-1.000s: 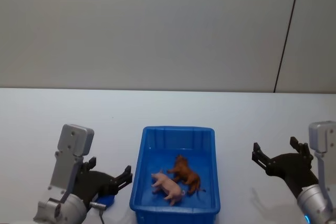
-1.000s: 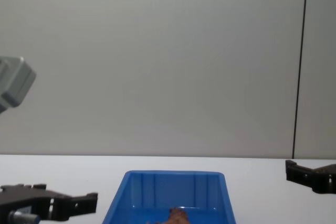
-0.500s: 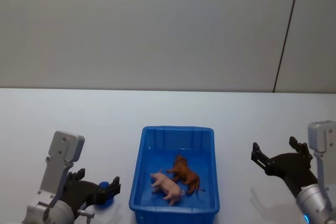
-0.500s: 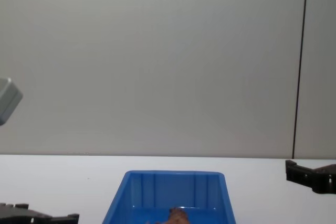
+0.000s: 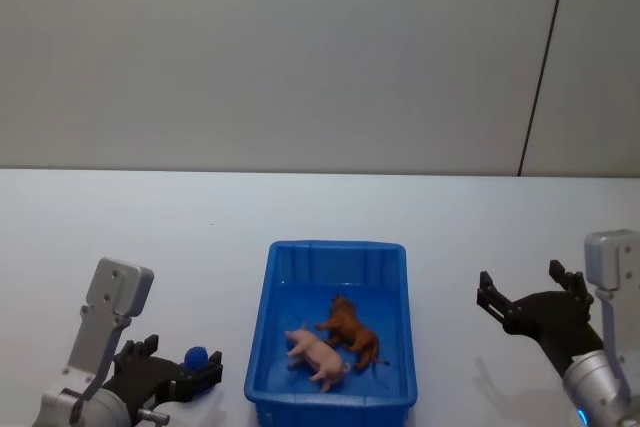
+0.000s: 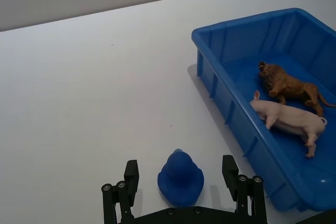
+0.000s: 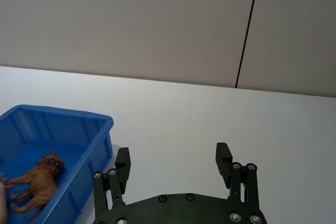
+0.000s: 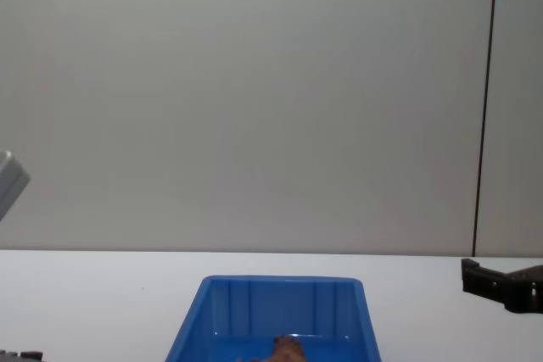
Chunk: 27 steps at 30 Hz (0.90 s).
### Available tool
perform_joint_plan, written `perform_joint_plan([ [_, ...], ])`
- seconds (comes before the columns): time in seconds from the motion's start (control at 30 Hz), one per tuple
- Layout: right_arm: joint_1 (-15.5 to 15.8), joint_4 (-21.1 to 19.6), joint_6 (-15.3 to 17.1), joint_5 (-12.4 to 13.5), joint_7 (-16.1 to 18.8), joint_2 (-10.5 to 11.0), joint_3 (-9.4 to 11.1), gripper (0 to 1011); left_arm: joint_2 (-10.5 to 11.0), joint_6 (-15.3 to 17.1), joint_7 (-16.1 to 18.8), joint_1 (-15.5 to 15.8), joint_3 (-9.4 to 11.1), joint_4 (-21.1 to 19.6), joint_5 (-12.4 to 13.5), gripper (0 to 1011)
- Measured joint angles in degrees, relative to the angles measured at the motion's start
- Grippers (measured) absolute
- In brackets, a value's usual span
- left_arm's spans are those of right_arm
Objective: Pick up the two dolls from the table and place them into the box.
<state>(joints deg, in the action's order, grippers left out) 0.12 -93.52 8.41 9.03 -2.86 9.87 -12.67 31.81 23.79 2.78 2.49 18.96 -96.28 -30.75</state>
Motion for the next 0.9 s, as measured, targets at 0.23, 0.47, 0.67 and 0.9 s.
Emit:
perform_joint_plan([
  [0.23, 0.0, 0.0, 0.0, 0.0, 0.0, 0.0, 0.0, 1001, -0.1, 0.0, -2.6, 0.8, -0.2, 1.5, 0.3, 1001],
  [0.47, 0.0, 0.0, 0.0, 0.0, 0.0, 0.0, 0.0, 1001, -0.7, -0.1, -5.2, 2.0, -0.2, 3.4, 1.1, 1001],
  [0.67, 0.0, 0.0, 0.0, 0.0, 0.0, 0.0, 0.0, 1001, -1.1, -0.1, -6.7, 2.8, -0.3, 4.5, 1.4, 1001],
  [0.9, 0.0, 0.0, 0.0, 0.0, 0.0, 0.0, 0.0, 1001, -1.4, 0.2, -8.7, 3.7, -0.5, 6.1, 1.7, 1002],
])
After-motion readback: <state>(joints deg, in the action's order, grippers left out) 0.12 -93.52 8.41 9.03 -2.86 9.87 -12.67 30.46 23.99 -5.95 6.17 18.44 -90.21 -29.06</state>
